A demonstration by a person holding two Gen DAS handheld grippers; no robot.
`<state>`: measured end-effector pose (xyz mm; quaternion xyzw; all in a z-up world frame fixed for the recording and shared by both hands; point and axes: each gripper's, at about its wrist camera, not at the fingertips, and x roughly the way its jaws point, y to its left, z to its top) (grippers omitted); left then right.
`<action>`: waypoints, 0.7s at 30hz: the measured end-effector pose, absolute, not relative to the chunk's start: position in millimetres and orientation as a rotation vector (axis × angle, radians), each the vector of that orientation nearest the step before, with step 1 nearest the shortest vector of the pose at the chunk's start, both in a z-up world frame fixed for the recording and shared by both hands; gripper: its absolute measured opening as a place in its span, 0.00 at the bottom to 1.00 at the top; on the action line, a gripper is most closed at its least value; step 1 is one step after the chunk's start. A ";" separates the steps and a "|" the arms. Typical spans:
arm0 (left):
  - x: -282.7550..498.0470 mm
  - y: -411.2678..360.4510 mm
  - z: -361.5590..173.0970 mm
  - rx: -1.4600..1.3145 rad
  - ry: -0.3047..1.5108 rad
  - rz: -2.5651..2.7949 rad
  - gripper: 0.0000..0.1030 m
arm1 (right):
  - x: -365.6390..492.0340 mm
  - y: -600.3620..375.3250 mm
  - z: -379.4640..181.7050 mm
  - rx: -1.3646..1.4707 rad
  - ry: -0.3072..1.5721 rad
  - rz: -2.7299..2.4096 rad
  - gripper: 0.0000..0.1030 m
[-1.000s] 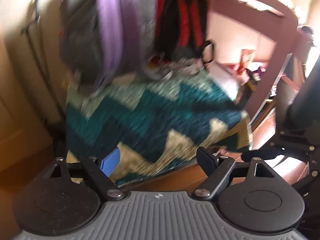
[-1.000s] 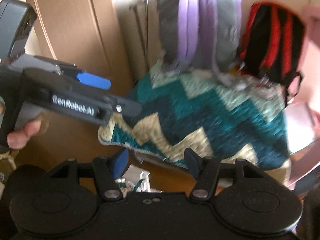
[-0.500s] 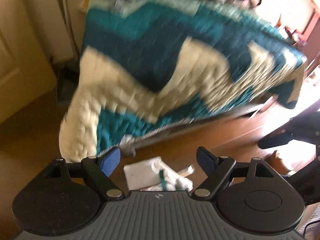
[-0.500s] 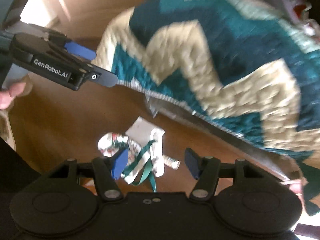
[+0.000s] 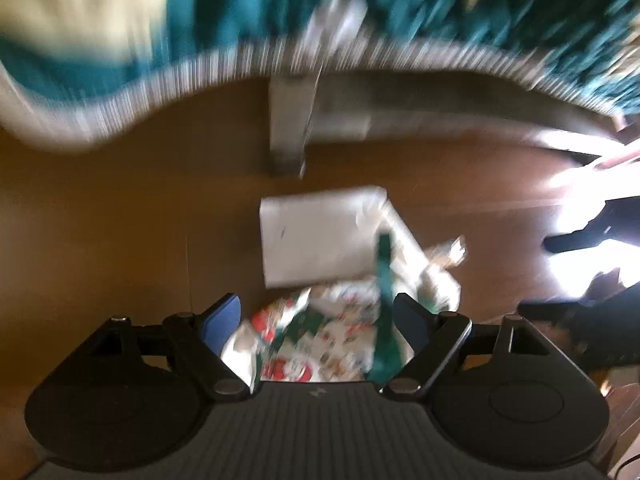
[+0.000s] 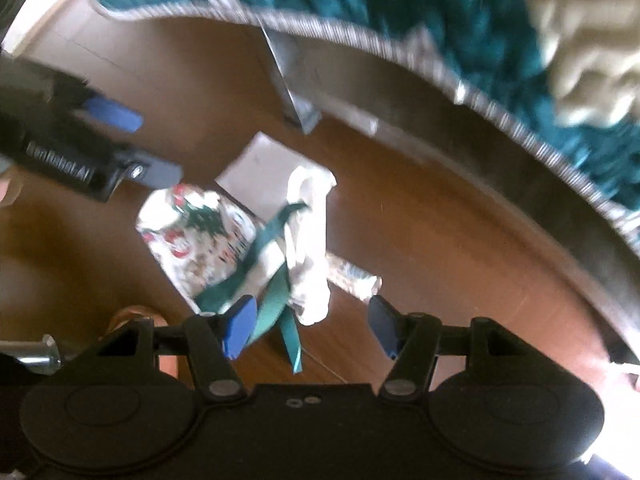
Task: Collect trash
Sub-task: 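Move both tools back down toward the Christmas-print bag under the chair, then grasp the Christmas-print bag with the left tool while the right grasps the white tissue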
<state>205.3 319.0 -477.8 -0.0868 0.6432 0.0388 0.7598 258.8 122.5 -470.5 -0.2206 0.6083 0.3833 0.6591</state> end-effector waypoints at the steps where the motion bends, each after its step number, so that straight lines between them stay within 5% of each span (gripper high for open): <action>1: 204.6 320.2 -490.1 -0.190 1.424 0.098 0.81 | 260.1 123.9 -479.6 -0.503 1.390 0.865 0.60; 10: 188.6 338.9 -569.8 -0.204 1.582 0.153 0.81 | 270.7 139.0 -546.6 -0.497 1.504 0.843 0.60; 21: 185.8 327.5 -593.3 -0.064 1.584 0.145 0.81 | 271.2 160.2 -582.4 -0.539 1.565 0.871 0.58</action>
